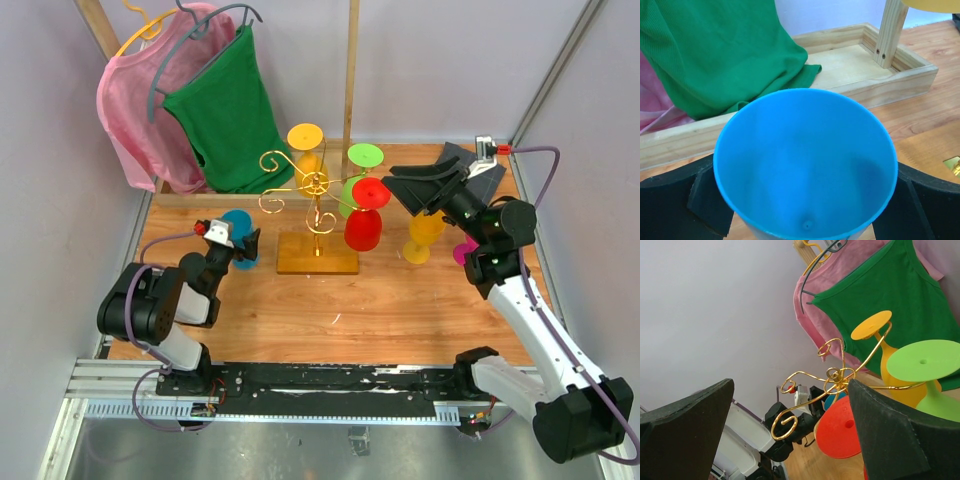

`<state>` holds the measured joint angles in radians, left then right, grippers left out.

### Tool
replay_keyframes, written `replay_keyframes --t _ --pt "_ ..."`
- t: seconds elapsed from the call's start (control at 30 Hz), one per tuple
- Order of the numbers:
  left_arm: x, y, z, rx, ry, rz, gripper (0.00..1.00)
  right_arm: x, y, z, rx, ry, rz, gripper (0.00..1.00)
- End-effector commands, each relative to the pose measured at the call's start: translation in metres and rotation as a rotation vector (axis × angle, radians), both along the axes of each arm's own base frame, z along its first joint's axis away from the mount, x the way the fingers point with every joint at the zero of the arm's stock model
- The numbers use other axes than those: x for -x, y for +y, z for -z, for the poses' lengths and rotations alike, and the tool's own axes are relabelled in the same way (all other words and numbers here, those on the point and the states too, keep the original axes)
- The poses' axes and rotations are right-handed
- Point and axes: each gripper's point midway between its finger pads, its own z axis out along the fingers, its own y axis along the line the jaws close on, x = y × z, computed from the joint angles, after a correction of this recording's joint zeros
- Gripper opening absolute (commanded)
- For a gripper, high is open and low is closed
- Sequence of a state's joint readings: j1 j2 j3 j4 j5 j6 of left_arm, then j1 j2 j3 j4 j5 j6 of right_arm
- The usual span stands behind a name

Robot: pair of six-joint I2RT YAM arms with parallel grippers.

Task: Take the wine glass off the wine glass rack
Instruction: Place the wine glass at the center of the board.

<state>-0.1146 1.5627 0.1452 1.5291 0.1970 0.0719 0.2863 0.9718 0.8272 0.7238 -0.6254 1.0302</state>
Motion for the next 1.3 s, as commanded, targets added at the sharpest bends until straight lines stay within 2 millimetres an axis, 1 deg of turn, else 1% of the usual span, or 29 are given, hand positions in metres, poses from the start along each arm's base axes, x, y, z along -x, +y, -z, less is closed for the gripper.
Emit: replay_keyframes --t 0.0,0.13,0.37,0.5,0.63,0.7,0.8,0.97,1.0,1.1,1.2,1.27 --pt "0.011 -0.005 -0.07 0.035 -0.271 0.027 0.96 0.007 0.002 -0.018 0.0 -0.063 -0.004 0.98" --pt "0.014 -0.005 -0.075 0.043 -0.285 0.034 0.98 0.008 0.001 -0.019 0.001 -0.065 -0.002 0.98" --pt "0.025 -0.004 -0.095 0.042 -0.338 0.03 0.99 0.009 0.0 -0.016 0.012 -0.05 0.006 0.98" --pt "0.03 -0.001 -0.098 0.037 -0.33 0.02 0.99 0.009 0.0 -0.017 0.016 -0.041 0.005 0.98" --pt "0.04 -0.002 -0.101 0.042 -0.32 0.036 0.99 0.01 0.0 -0.018 0.022 -0.034 0.001 0.98" --pt "0.045 -0.003 -0.109 0.047 -0.332 0.042 0.99 0.009 0.0 -0.018 0.022 -0.021 0.003 0.98" --pt "0.048 -0.004 -0.117 0.05 -0.33 0.049 0.99 0.006 0.001 -0.015 0.031 0.023 0.003 0.98" --pt "0.048 -0.006 -0.138 0.049 -0.328 0.061 0.99 0.002 0.002 -0.005 0.05 0.13 -0.001 0.98" --pt "0.048 -0.006 -0.143 0.049 -0.33 0.064 0.99 0.002 0.002 -0.007 0.056 0.143 0.001 0.99" --pt "0.047 -0.007 -0.156 0.052 -0.33 0.069 0.99 0.003 0.0 -0.004 0.096 0.196 0.015 0.99" --pt "0.046 -0.009 -0.17 0.061 -0.334 0.078 0.99 0.0 -0.004 0.011 0.149 0.306 0.034 1.0" --pt "0.045 -0.009 -0.182 0.07 -0.337 0.075 0.99 -0.003 -0.006 0.02 0.167 0.393 0.033 0.96"
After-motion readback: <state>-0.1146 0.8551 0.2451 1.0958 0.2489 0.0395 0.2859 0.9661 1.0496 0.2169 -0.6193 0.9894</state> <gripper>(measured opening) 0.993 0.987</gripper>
